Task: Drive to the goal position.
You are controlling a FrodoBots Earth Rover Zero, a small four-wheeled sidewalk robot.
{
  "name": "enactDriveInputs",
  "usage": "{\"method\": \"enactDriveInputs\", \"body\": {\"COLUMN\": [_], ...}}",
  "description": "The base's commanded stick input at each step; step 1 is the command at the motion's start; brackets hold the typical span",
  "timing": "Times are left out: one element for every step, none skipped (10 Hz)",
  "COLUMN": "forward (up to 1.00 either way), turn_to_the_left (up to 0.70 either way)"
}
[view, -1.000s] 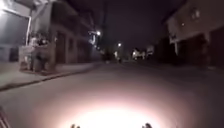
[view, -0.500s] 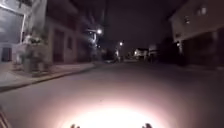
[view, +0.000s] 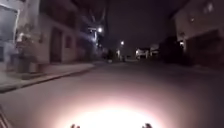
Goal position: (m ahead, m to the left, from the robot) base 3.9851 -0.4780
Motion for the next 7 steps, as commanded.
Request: {"method": "enactDriveInputs", "body": {"forward": [1.00,1.00,1.00,1.00,1.00,1.00,1.00], "turn_to_the_left": [0.00,0.00,0.00,0.00,0.00,0.00,0.00]}}
